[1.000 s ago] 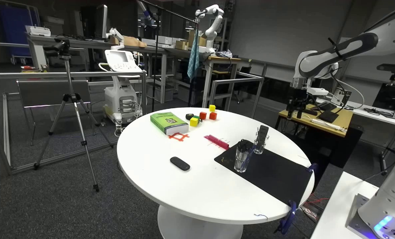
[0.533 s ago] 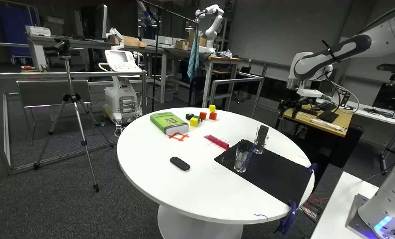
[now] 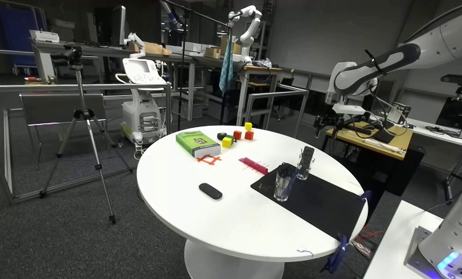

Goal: Put the scissors in the other cup

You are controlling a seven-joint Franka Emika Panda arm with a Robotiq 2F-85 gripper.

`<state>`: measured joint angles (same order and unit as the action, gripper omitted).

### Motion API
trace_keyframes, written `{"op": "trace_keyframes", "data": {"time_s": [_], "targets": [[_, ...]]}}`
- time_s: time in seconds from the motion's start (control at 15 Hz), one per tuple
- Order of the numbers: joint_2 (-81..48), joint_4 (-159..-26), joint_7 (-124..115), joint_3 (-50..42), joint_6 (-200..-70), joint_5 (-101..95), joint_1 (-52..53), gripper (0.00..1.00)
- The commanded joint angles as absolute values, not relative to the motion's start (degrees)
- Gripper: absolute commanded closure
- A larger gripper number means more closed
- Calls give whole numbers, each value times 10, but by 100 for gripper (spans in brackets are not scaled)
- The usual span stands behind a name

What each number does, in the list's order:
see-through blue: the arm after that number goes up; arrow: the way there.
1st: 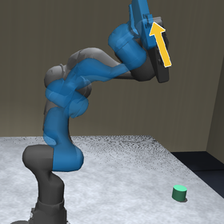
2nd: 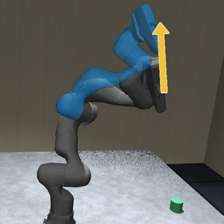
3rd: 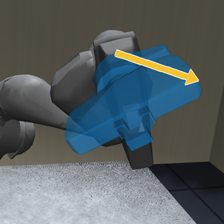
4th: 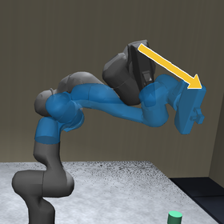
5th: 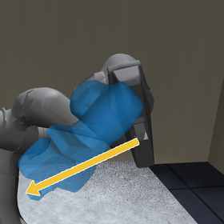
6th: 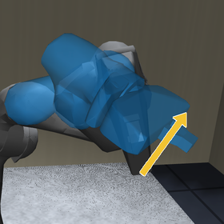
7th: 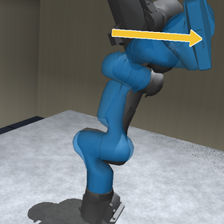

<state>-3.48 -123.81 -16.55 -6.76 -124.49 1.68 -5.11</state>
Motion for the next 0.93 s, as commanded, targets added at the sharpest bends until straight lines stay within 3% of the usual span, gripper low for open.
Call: {"op": "trace_keyframes", "data": {"time_s": [0.0,0.87], "targets": [[-69,-1206,-215,-59,-1254,30,-45,0],[-137,-1174,-436,-61,-1330,17,-6,0]]}}
